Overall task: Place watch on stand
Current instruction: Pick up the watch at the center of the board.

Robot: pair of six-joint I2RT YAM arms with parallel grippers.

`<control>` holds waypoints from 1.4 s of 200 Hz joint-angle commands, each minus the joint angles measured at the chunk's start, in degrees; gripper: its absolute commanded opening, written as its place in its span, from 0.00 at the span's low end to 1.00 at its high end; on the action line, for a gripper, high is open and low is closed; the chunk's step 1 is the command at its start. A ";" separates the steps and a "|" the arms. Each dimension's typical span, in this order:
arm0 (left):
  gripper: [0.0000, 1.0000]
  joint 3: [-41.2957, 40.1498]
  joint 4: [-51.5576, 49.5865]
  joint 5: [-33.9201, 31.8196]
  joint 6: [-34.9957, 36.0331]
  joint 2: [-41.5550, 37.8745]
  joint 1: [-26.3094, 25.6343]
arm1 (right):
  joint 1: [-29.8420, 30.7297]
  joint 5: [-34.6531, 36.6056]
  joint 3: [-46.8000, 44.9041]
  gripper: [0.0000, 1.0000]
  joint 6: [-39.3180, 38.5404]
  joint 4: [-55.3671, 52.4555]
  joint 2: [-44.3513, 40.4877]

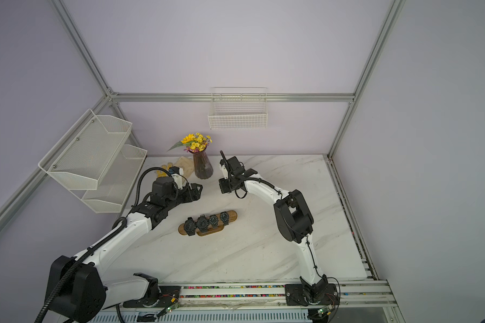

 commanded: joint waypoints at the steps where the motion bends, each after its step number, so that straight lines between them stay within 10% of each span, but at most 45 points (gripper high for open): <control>1: 0.87 -2.81 7.45 3.10 -0.34 -2.87 0.67 | -1.29 -6.42 -3.21 0.00 -4.41 5.29 -6.29; 108: 0.71 -15.36 49.25 28.41 7.86 0.45 0.85 | -2.37 -26.59 -15.49 0.00 -15.39 5.37 -28.37; 280: 0.51 -11.26 81.65 54.06 -12.86 16.49 0.63 | -2.64 -40.98 -17.83 0.00 -18.11 3.33 -31.37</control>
